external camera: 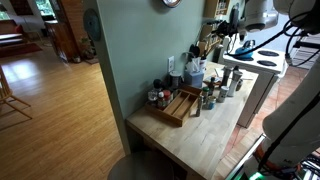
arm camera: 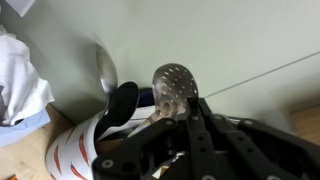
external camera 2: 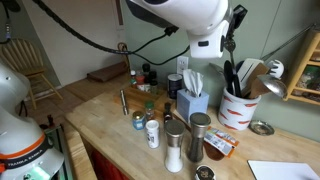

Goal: Move the silver cooking spoon to the bottom-left corner of the counter

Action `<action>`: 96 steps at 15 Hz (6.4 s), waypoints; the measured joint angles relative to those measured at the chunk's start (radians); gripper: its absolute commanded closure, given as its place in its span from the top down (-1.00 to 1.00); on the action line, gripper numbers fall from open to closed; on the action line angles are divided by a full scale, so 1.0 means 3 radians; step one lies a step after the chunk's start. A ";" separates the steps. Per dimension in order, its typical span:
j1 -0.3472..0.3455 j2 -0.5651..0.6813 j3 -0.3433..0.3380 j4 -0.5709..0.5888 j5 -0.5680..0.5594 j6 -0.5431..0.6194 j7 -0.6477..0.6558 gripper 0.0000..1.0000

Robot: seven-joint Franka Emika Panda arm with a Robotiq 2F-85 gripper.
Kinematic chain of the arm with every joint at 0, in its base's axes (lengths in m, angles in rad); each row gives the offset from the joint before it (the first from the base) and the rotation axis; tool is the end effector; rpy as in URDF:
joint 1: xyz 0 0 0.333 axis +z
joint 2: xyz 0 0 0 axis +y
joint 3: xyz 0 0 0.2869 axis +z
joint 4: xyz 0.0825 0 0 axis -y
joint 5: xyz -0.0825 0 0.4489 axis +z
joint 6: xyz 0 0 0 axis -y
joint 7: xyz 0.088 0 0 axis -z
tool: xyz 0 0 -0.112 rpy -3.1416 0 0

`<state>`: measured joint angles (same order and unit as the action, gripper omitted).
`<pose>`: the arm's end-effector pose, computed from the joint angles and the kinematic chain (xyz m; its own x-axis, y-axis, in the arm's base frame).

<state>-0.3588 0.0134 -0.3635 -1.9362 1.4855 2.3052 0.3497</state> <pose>0.5142 -0.4200 0.4761 -0.0290 -0.8527 -0.5216 -0.3461 0.4981 -0.7950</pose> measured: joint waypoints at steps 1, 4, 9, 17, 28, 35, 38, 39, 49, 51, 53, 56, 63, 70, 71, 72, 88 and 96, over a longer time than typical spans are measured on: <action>-0.0013 -0.0047 -0.0019 0.0004 -0.0085 -0.0083 0.0065 -0.99; -0.0068 -0.0160 -0.0092 0.0041 -0.0284 -0.0365 0.0238 -0.99; -0.0214 -0.0294 -0.0264 0.0156 -0.0546 -0.0937 0.0545 -0.99; -0.0389 -0.0318 -0.0473 0.0454 -0.1284 -0.2439 0.1194 -0.99; -0.0387 -0.0299 -0.0430 0.0483 -0.2593 -0.2582 0.1667 -0.99; -0.0348 -0.0302 -0.0318 0.0476 -0.2897 -0.2682 0.1759 -0.95; -0.0344 -0.0303 -0.0316 0.0476 -0.2897 -0.2684 0.1759 -0.95; -0.0344 -0.0303 -0.0316 0.0476 -0.2897 -0.2684 0.1759 -0.99; -0.0326 -0.0436 -0.0180 0.0504 -0.3538 -0.3232 0.1964 -0.99; -0.0320 -0.0531 -0.0111 0.0480 -0.3653 -0.3341 0.2034 -0.99; -0.0302 -0.0664 -0.0026 0.0402 -0.3692 -0.3378 0.2130 -0.99; -0.0245 -0.0917 0.0133 0.0205 -0.3696 -0.3380 0.2248 -0.99; -0.0112 -0.1580 0.0645 -0.0158 -0.3691 -0.3377 0.2704 -0.95; -0.0076 -0.1749 0.0724 -0.0268 -0.3691 -0.3377 0.2762 -0.99; -0.0072 -0.1747 0.0729 -0.0269 -0.3692 -0.3377 0.2756 -0.99; -0.0061 -0.1747 0.0740 -0.0269 -0.3692 -0.3375 0.2733 -0.99; 0.0364 -0.2869 0.1468 -0.1479 -0.3782 -0.2618 0.1747 -0.95; 0.0413 -0.2944 0.1588 -0.1580 -0.3784 -0.2558 0.1676 -0.99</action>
<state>-0.2350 -0.8698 0.1129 -2.4103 0.3501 1.5378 0.8526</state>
